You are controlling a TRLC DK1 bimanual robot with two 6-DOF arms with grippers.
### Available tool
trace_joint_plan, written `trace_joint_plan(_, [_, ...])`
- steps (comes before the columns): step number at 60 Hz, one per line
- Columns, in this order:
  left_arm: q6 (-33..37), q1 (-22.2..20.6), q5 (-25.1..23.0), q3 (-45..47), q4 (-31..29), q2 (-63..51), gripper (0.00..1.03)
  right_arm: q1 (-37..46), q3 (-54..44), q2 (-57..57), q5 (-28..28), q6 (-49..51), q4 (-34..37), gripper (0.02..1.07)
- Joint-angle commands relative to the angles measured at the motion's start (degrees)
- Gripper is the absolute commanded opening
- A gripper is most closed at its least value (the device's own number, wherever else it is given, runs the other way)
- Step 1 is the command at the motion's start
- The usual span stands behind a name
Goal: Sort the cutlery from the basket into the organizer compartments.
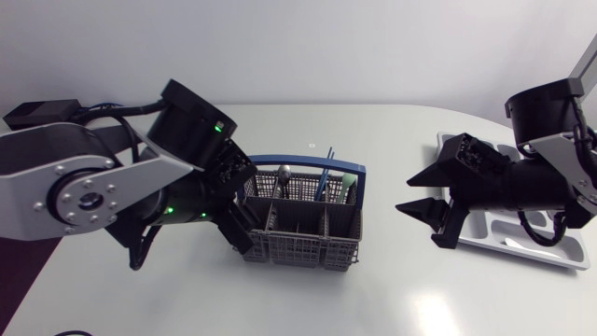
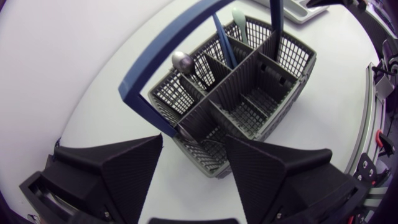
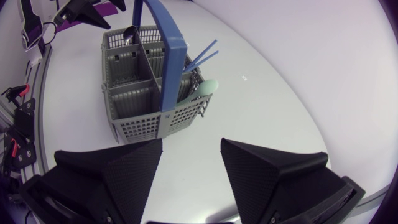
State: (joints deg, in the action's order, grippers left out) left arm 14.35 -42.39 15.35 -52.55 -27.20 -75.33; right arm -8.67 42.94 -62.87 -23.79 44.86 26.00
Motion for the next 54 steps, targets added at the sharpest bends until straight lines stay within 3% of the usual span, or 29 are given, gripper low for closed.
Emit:
trace_joint_plan(1, [-1.60, -1.64, 1.34, -1.50, -1.19, -2.01, 0.69, -1.79, -0.84, 2.75, 0.15, -1.97, 1.95, 0.72])
trace_joint_plan(13, [-2.31, -1.11, 2.93, -1.94, -1.10, -2.72, 0.69, -8.65, -0.31, 9.08, 1.20, -5.31, 5.73, 0.75])
trace_joint_plan(23, [-1.78, 5.13, 2.22, 0.17, -0.48, 0.01, 0.69, -15.24, 0.39, 12.60, 3.05, -9.97, 7.93, 0.75])
trace_joint_plan(28, [-0.29, 10.05, -1.20, 2.02, 0.31, 1.15, 0.69, -19.02, 0.39, 11.89, 4.46, -12.43, 8.10, 0.75])
trace_joint_plan(36, [1.91, 13.30, -2.79, 5.71, 3.12, 0.89, 0.69, -24.73, 0.48, 8.64, 6.48, -16.74, 5.47, 0.75])
trace_joint_plan(54, [2.79, 11.37, -3.49, 8.43, 8.30, -6.23, 0.69, -33.43, 3.20, -0.06, 13.77, -23.59, -0.86, 0.75])
